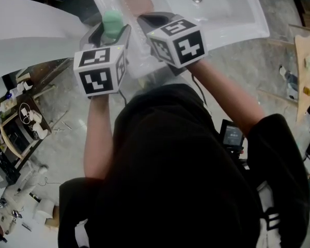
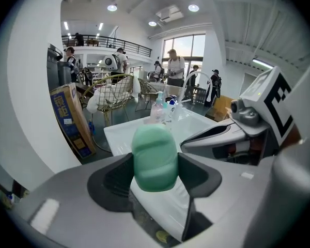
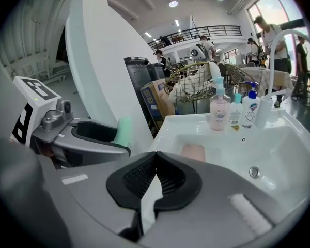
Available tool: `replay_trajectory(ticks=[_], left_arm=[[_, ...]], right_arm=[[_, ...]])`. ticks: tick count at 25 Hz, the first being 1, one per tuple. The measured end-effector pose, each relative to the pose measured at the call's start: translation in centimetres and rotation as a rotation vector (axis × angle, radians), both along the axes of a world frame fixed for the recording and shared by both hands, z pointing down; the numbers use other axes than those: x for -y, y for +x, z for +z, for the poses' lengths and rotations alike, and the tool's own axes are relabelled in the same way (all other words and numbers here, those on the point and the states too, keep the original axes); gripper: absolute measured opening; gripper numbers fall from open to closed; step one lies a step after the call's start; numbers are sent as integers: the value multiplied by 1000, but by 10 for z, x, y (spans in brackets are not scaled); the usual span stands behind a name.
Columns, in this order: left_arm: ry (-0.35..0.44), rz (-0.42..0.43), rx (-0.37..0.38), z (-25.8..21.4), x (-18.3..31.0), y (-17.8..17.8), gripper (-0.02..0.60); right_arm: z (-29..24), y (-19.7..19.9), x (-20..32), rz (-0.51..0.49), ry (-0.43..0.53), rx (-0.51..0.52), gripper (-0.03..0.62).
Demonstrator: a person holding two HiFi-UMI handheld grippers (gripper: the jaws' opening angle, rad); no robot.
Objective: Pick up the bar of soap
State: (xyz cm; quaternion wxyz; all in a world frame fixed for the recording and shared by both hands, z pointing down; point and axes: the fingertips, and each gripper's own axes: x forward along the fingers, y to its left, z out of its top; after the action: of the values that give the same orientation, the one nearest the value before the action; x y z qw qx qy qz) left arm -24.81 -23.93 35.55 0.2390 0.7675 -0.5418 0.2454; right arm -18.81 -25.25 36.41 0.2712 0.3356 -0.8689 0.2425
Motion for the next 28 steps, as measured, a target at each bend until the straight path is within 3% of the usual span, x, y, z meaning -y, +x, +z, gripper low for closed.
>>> replay_trajectory(ticks=[12,28], left_arm=[[51,23,9,-15,-57,-10,268],[102,4,9,-36,-108,37,268]], right_arm=[[-17,2,-53,34,60,0,12],[-26,59,-102,44,77,8,12]])
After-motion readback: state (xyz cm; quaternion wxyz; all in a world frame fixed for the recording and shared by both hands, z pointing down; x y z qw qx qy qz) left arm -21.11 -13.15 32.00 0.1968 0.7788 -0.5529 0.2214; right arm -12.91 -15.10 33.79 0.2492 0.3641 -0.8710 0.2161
